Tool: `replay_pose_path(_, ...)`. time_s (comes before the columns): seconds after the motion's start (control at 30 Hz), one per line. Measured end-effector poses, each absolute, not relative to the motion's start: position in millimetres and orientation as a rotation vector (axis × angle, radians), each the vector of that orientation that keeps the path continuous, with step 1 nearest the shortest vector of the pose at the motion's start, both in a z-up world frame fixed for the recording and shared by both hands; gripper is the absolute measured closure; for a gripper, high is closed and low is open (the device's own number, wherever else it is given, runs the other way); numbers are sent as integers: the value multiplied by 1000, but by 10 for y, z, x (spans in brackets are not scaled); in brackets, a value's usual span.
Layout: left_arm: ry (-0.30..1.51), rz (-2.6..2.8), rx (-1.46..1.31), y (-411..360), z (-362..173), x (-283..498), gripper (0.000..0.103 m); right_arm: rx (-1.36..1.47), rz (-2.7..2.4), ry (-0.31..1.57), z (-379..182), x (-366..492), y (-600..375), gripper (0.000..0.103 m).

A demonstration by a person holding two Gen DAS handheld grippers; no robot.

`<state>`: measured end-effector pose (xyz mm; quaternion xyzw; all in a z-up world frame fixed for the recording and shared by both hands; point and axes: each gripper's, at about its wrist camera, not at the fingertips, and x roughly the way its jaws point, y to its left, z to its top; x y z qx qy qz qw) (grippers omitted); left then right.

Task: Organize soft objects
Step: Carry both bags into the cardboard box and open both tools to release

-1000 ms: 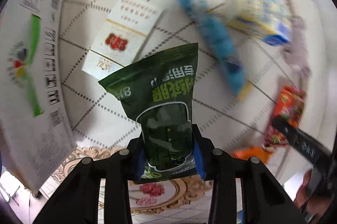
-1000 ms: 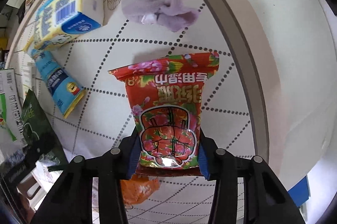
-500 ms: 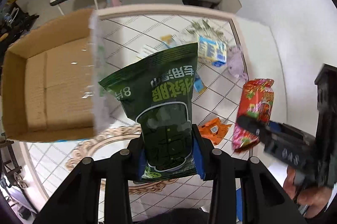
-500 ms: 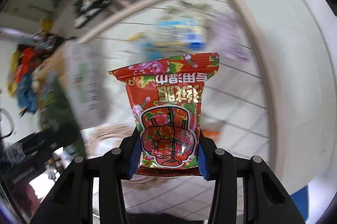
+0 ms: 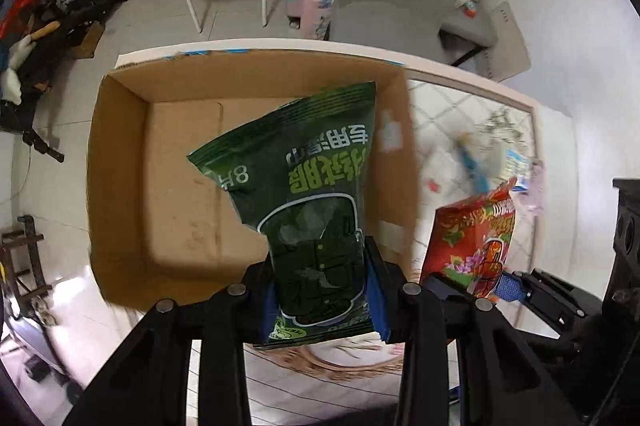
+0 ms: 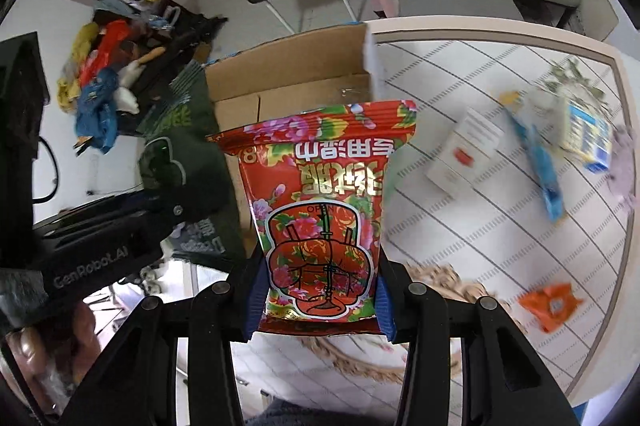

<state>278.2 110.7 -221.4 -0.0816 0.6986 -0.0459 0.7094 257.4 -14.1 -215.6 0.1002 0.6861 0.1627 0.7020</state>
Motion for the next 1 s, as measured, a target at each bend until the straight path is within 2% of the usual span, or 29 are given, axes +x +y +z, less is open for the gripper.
replay_pose_path(0.3, 1691, -181, -192, 1564, -3010, 3472, 70, 130, 224, 1585, -2945, 3334, 508, 56)
replay_pose_path(0.6, 1774, -248, -207, 1625, -3446, 3711, 68, 97, 163, 1624, -3507, 3671, 691, 55)
replay_pose_path(0.67, 1784, -223, -211, 1650, -3502, 3740, 63, 59, 150, 1618, -3567, 3704, 738, 54)
replay_pose_path(0.7, 1800, -211, -208, 1663, -3544, 3741, 54, 64, 145, 1619, -3588, 3714, 741, 52)
replay_pose_path(0.73, 1811, -206, -208, 1662, -3553, 3736, 51, 75, 143, 1621, -3596, 3724, 747, 51)
replay_pose_path(0.9, 1814, -191, -218, 1728, -3512, 3620, 43, 32, 143, 1622, -3529, 3734, 827, 27)
replay_pose_path(0.97, 1796, -187, -200, 1744, -3449, 3568, 33, 7, 134, 1607, -3460, 3724, 864, 17)
replay_pose_path(1.0, 1784, -175, -182, 1756, -3438, 3561, 23, -4, 129, 1604, -3426, 3717, 873, 16)
